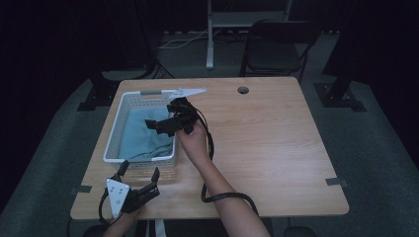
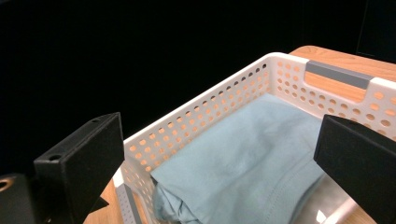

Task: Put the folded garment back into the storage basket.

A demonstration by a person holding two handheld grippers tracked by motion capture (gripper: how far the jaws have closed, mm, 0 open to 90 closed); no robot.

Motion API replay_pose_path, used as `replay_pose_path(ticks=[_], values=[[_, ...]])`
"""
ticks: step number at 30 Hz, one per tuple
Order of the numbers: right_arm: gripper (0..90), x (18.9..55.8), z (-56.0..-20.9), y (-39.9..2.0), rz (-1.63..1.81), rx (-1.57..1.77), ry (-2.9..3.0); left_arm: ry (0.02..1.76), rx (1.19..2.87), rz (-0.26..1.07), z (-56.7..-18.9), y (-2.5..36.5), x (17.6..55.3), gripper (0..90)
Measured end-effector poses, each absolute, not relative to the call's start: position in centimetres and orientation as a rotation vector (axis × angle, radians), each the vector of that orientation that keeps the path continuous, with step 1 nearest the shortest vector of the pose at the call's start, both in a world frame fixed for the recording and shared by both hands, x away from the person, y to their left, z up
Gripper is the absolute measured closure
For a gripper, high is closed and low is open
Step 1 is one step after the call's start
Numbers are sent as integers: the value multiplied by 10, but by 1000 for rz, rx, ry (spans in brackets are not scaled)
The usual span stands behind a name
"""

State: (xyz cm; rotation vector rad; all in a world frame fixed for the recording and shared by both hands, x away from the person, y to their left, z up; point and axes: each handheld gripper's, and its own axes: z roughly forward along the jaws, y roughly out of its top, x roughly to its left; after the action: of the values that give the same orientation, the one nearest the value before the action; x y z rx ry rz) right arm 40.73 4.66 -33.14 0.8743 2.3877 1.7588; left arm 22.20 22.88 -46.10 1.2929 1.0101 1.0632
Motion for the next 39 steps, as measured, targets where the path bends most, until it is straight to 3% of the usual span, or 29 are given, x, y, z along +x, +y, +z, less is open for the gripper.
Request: replay_pose_path(ticks=[39], values=[[21,372,-300,-59,1683,882,2266,1014,1291,1066,-461,229,222,38]])
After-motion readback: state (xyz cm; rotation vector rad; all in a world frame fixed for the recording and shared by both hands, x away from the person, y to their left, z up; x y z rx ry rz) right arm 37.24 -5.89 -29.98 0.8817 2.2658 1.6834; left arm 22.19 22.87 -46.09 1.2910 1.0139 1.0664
